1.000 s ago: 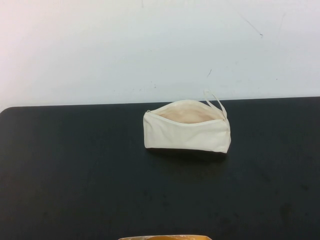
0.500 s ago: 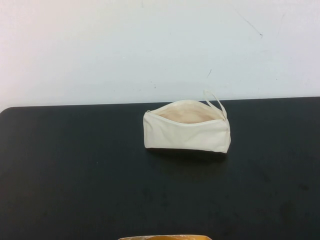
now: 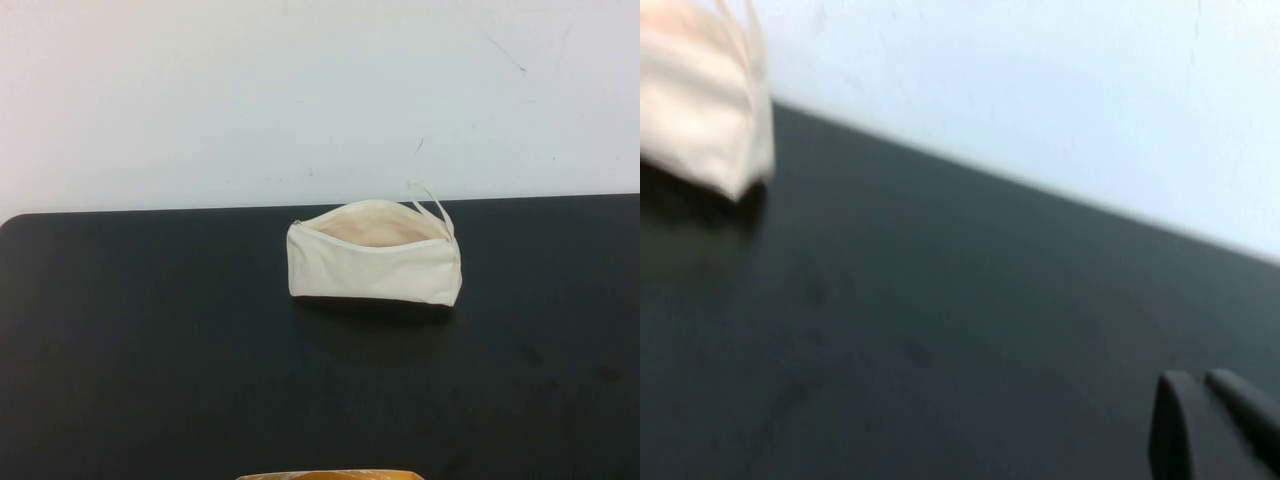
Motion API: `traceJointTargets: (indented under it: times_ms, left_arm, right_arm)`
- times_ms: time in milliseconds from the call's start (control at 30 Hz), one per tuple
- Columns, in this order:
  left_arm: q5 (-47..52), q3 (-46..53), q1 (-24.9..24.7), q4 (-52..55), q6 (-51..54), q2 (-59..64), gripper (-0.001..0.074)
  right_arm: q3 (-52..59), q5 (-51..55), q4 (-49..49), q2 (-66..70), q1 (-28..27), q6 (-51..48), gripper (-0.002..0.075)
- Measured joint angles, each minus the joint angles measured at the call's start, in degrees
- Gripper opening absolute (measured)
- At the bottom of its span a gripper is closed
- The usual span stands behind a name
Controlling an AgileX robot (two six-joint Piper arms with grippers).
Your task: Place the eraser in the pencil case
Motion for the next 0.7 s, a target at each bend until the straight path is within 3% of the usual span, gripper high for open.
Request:
traceJointTargets:
  times_ms: [700]
  left_arm:
    - [0.0,0.0,0.0,0.0,-1.1,0.0,-0.0001]
  right_arm:
    - [5.8,1.7,-1.3,0.0,-2.2,7.3,-0.0001]
